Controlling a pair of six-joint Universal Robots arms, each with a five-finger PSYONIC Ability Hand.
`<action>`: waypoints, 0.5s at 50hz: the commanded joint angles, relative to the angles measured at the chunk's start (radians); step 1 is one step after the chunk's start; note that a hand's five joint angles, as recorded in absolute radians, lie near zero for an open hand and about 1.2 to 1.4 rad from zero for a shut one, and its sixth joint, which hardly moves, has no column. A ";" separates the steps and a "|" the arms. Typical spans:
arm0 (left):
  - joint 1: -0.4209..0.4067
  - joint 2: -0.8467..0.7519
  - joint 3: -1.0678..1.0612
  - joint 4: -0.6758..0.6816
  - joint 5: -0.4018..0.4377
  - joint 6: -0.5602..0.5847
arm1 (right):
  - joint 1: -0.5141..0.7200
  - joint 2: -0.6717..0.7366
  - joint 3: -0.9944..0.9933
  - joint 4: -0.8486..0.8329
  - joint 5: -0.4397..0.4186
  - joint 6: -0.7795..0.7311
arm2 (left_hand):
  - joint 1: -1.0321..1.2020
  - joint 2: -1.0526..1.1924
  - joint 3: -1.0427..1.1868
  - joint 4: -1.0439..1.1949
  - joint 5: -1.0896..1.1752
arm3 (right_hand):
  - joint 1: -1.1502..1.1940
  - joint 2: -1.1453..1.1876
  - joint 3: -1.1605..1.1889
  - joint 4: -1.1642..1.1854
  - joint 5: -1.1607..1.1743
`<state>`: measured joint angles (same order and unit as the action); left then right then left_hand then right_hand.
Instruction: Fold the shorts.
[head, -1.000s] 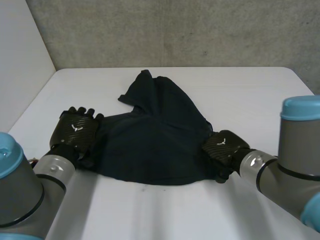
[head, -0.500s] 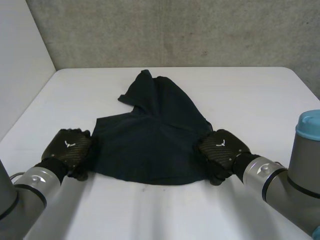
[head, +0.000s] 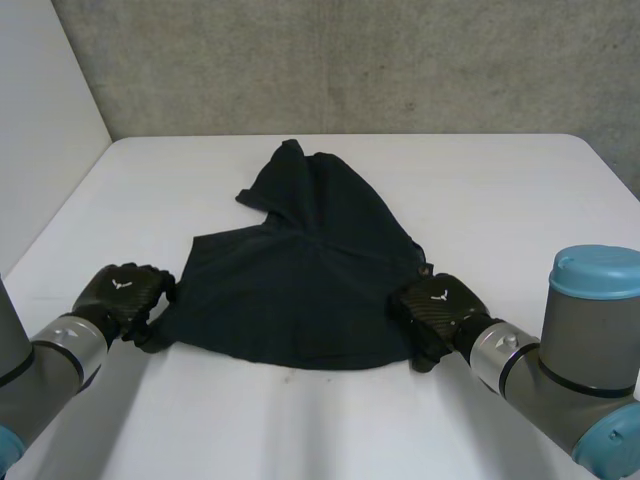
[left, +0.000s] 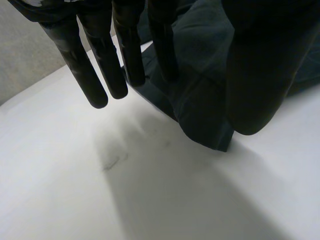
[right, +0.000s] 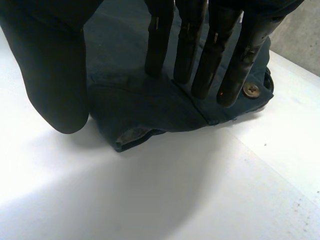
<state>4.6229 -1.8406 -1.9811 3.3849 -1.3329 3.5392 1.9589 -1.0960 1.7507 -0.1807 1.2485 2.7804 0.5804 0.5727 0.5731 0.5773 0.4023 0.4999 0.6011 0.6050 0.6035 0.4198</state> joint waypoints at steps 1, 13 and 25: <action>-0.007 -0.048 0.031 0.001 0.000 0.001 | 0.000 0.025 -0.017 -0.002 0.002 -0.007 | 0.199 0.207 0.207 0.203 0.203 | 0.225 0.124 0.120 0.121 0.131; -0.030 -0.098 0.080 0.002 0.001 0.001 | -0.006 0.039 -0.050 -0.016 0.017 0.010 | 0.815 0.822 0.822 0.818 0.818 | 0.896 0.795 0.791 0.793 0.802; -0.068 -0.008 0.090 0.028 -0.009 0.012 | -0.011 -0.084 -0.048 -0.034 0.045 0.019 | 0.816 0.824 0.823 0.819 0.819 | 0.896 0.795 0.791 0.793 0.802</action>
<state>4.5770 -1.9259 -1.8919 3.4061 -1.3352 3.5472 1.9512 -1.1230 1.7006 -0.2182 1.2846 2.7984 1.1258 1.1925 1.1870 1.1912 0.9805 0.9317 1.1715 1.1710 1.1884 0.9641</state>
